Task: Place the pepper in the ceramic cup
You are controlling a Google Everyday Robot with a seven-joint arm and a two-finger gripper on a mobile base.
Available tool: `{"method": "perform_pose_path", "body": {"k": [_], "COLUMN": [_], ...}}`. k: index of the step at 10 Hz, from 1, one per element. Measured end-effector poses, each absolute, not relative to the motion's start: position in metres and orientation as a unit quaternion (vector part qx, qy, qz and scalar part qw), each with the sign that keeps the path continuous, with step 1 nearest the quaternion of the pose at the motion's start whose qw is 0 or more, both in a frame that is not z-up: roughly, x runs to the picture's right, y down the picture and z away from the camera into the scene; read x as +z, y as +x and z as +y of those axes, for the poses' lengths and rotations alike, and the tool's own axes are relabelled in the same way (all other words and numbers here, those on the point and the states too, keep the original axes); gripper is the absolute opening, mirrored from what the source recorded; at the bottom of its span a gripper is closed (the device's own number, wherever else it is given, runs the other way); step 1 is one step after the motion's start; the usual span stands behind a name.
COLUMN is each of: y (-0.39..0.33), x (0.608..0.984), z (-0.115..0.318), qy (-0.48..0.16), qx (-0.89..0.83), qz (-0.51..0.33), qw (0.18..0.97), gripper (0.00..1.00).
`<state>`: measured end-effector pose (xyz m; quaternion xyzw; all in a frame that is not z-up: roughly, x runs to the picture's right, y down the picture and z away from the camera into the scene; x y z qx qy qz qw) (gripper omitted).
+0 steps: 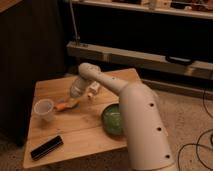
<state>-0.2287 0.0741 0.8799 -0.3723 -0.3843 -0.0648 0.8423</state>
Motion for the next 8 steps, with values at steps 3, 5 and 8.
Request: {"method": "perform_pose_path", "body": {"k": [3,5,8], "y": [-0.212,-0.200,-0.179], "x": [0.862,0.848,0.831], "z": [0.057,0.043,0.028], "qy": [-0.358,-0.344,-0.324], "qx": [-0.048,-0.035,-0.014], "qz": [-0.394,-0.403,-0.416], "qw": [0.846,0.848,0.850], "gripper": [0.00,0.00,0.00]}}
